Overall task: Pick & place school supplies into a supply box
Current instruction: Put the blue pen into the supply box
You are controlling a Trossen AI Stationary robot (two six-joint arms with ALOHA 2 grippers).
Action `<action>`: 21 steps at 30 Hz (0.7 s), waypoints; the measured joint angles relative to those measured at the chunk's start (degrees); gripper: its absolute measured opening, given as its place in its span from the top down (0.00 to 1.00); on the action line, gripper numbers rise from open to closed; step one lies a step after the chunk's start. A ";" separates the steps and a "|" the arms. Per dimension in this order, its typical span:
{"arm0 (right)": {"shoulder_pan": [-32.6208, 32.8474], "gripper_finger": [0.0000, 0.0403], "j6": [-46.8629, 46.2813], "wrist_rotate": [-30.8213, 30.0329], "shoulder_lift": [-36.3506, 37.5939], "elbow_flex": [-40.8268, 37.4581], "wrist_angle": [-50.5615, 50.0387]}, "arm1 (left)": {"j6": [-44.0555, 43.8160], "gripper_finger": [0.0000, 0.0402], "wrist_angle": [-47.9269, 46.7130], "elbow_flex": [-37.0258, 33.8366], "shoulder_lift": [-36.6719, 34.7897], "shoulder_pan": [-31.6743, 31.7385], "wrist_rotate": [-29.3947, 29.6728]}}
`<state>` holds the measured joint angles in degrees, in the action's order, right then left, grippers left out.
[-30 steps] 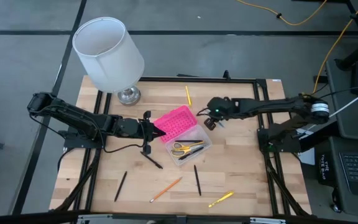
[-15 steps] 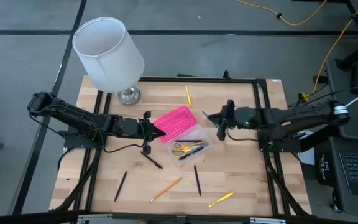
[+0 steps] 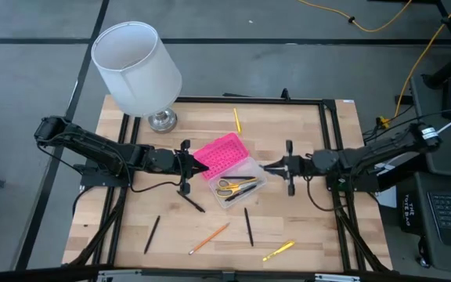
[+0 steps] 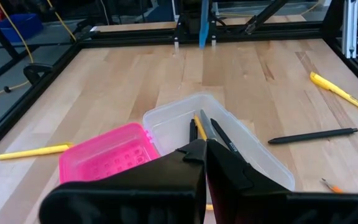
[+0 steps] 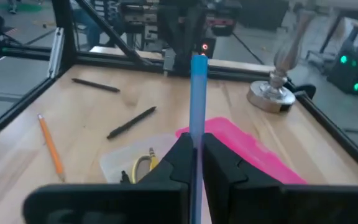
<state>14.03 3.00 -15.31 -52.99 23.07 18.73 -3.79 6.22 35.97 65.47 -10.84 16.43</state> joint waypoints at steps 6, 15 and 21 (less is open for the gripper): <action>2.16 0.94 3.61 0.42 -1.67 -0.20 3.20 | -0.04 0.99 0.00 0.00 0.00 -0.01 0.00; 4.08 0.95 6.32 0.42 -6.36 -0.20 9.48 | -0.02 0.99 0.00 0.00 0.00 -0.01 0.01; 4.19 0.95 6.32 0.43 -9.24 -0.20 10.47 | 0.00 0.99 0.00 0.00 0.00 -0.01 0.01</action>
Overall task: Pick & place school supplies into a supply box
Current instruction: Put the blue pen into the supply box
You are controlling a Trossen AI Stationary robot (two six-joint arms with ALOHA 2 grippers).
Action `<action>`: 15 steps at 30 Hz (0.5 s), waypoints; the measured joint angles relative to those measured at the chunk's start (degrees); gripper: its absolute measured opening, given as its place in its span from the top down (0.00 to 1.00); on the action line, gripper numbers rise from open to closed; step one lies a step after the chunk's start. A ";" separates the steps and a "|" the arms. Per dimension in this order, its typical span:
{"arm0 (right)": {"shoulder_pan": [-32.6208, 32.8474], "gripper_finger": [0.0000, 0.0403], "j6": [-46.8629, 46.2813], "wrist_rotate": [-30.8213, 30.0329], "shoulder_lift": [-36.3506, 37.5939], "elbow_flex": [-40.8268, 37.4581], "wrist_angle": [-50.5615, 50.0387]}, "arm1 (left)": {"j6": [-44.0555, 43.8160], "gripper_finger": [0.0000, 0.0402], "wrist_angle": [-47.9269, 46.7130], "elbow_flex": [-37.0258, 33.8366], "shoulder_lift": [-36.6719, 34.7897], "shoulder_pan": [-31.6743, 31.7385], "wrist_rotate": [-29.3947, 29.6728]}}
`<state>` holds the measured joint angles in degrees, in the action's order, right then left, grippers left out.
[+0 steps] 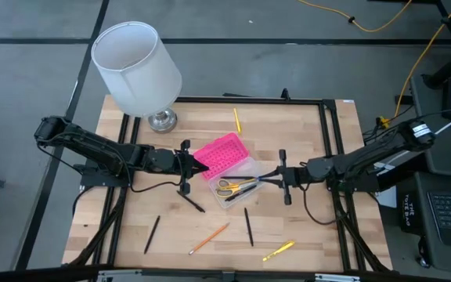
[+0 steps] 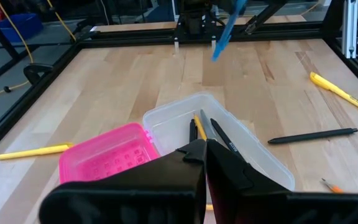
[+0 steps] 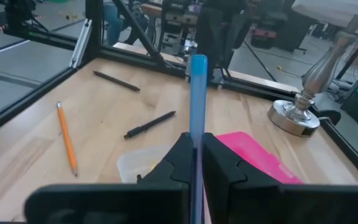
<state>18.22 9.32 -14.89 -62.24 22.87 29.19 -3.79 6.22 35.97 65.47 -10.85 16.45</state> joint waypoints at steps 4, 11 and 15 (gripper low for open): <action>0.04 0.95 0.00 0.05 -1.98 0.02 2.05 | 0.00 0.99 0.00 0.00 0.00 0.00 0.00; 0.02 0.95 0.02 4.49 -7.95 4.79 1.94 | 0.02 0.99 0.00 0.00 0.00 0.02 0.00; 0.02 0.95 1.91 5.76 -13.12 8.99 0.12 | 0.02 0.99 0.00 0.00 0.00 0.01 0.00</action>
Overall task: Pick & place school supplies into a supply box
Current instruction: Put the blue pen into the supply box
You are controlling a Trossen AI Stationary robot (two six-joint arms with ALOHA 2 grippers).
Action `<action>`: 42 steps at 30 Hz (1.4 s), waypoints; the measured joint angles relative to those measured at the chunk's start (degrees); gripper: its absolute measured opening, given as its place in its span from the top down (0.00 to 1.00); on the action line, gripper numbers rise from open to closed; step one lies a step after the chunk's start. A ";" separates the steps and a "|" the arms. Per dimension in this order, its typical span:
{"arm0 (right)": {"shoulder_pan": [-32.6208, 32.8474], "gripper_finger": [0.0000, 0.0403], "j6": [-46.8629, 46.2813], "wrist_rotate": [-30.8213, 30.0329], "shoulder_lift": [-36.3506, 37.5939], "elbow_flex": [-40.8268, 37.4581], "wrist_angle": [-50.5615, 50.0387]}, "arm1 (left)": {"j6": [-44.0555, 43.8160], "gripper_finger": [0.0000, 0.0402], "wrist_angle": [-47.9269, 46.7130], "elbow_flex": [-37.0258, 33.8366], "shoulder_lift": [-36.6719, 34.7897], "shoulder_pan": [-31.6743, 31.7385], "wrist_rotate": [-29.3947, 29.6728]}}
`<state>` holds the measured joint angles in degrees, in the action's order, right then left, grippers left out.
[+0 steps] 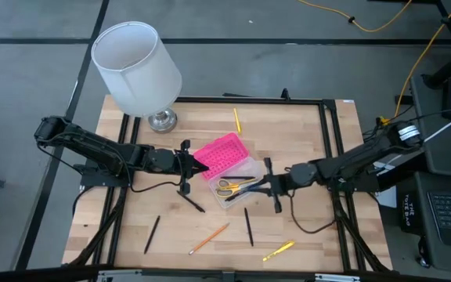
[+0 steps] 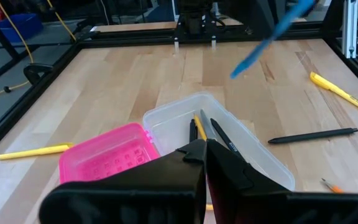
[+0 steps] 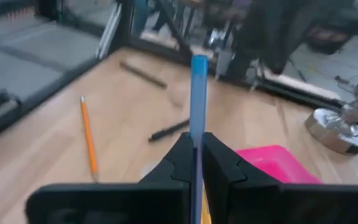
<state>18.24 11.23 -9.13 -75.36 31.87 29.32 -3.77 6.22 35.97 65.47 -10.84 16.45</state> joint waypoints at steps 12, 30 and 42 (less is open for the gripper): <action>-0.04 0.95 4.26 -0.07 -13.57 16.36 -18.10 | -0.09 0.99 0.00 0.00 0.00 0.00 0.00; -6.64 0.95 6.76 0.02 -20.35 22.15 -28.14 | -0.10 0.99 0.00 0.00 0.00 0.01 0.00; -7.58 0.94 4.32 2.79 -22.63 22.18 -30.38 | -0.13 0.99 -0.03 0.00 0.00 0.01 0.00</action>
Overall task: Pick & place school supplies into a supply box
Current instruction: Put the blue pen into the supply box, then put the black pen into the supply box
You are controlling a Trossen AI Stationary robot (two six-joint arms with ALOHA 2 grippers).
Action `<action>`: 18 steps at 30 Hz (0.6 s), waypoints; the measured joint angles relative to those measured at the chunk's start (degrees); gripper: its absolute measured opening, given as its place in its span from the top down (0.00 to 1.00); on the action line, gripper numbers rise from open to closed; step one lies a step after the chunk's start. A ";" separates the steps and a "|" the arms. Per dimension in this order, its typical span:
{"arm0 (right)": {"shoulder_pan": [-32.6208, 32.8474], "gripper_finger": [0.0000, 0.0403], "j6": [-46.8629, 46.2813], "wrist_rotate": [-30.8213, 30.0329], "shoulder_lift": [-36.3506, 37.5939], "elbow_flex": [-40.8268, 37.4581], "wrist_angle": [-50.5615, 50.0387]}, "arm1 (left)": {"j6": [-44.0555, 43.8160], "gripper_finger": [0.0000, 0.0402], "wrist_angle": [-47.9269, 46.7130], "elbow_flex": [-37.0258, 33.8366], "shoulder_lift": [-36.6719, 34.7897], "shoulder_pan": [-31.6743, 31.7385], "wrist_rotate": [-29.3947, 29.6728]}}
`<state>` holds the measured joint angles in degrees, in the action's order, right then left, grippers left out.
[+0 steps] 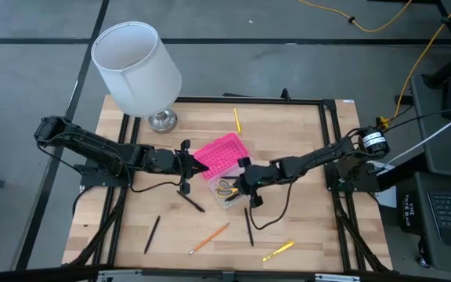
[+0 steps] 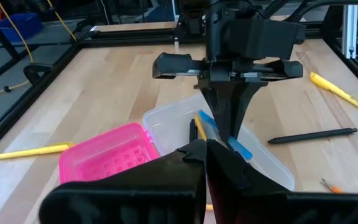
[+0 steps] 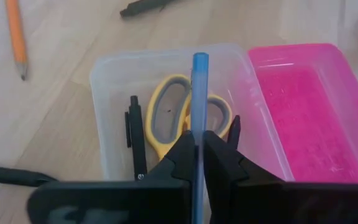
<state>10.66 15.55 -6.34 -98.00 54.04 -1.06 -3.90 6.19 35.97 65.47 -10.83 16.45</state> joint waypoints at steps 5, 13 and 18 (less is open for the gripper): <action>0.00 0.92 -0.33 -0.50 0.01 0.00 -0.08 | 0.00 0.99 0.00 0.00 0.00 -0.02 0.00; 0.00 0.85 -0.31 -0.67 0.04 0.00 -0.12 | 0.02 0.99 0.00 0.00 0.00 0.00 0.00; 0.00 0.86 -0.28 -0.67 0.04 0.00 -0.15 | 0.04 0.99 -0.02 0.00 0.00 0.00 0.00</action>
<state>10.66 15.27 -7.01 -97.95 54.04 -1.21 -3.86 6.18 35.97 65.47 -10.83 16.45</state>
